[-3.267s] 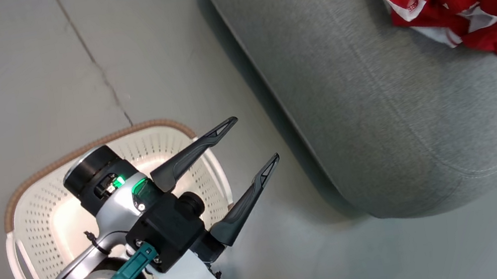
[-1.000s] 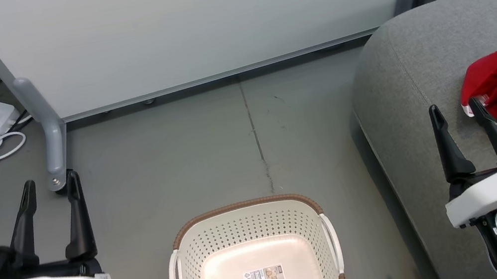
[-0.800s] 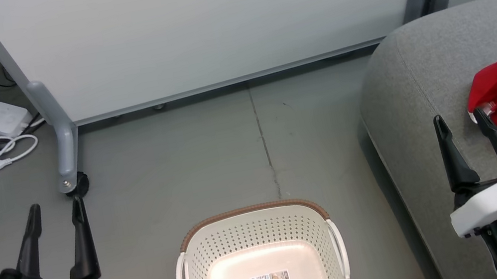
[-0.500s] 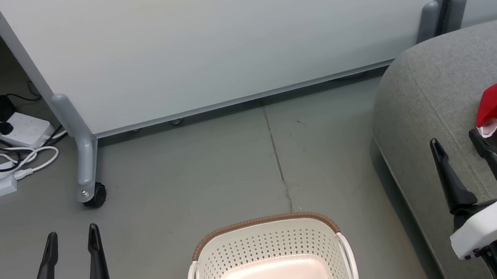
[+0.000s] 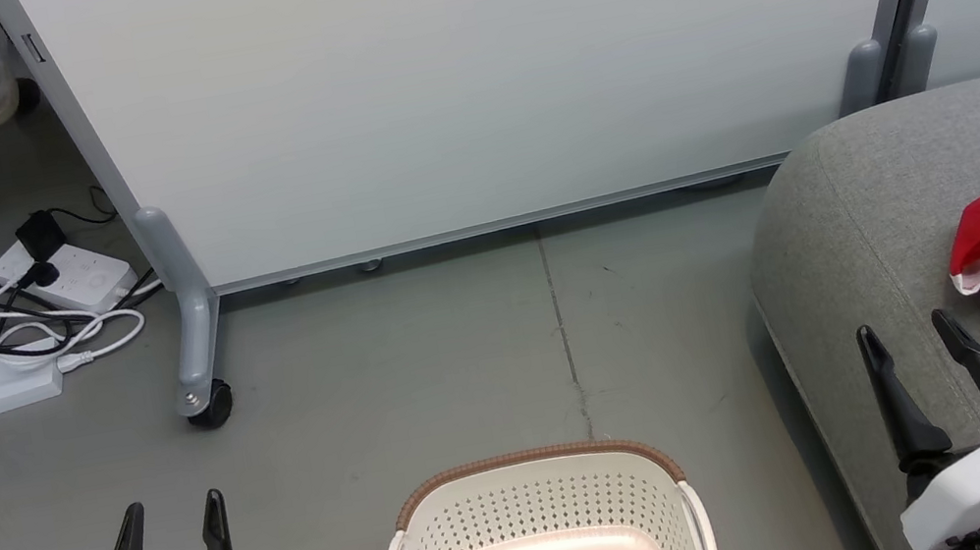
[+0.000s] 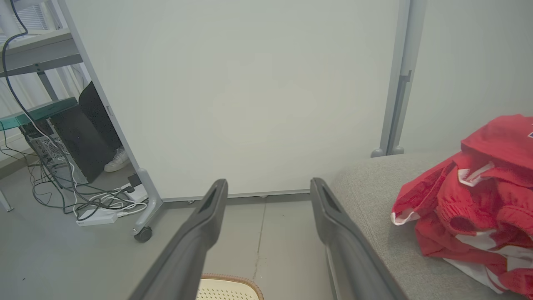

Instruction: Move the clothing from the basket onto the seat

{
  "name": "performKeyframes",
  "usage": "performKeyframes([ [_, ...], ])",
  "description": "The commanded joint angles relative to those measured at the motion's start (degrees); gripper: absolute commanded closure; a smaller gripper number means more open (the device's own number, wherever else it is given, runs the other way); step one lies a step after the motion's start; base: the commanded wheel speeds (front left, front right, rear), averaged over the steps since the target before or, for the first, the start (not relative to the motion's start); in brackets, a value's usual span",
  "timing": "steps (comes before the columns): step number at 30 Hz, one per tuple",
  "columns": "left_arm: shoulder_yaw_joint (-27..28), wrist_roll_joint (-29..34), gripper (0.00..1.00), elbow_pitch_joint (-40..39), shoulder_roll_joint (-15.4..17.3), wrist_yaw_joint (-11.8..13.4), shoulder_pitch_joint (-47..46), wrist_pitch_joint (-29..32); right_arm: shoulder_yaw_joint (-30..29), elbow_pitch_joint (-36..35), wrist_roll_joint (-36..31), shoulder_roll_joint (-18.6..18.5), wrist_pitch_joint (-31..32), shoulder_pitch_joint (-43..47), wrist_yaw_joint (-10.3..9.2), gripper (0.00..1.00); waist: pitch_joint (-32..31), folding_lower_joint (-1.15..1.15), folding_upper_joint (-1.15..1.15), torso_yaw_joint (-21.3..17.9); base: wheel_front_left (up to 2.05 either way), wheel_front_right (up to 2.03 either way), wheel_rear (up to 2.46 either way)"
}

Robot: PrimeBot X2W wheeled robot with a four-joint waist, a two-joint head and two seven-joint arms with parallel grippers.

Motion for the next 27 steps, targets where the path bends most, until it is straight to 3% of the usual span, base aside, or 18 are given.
performKeyframes([
  [1,-0.2,0.4,0.0,0.3,0.6,-0.2,0.7,-0.3,-0.2,-0.4,0.3,-0.3,0.3,0.8,0.04,0.0,-0.1,0.0,0.0,0.0,0.0,0.0,0.0],
  [27,-1.7,0.6,0.0,0.1,1.7,1.0,-0.5,0.7,-0.7,0.3,1.1,-0.3,-0.3,1.2,0.04,0.0,0.3,0.0,0.0,0.5,0.0,0.0,0.0],
])
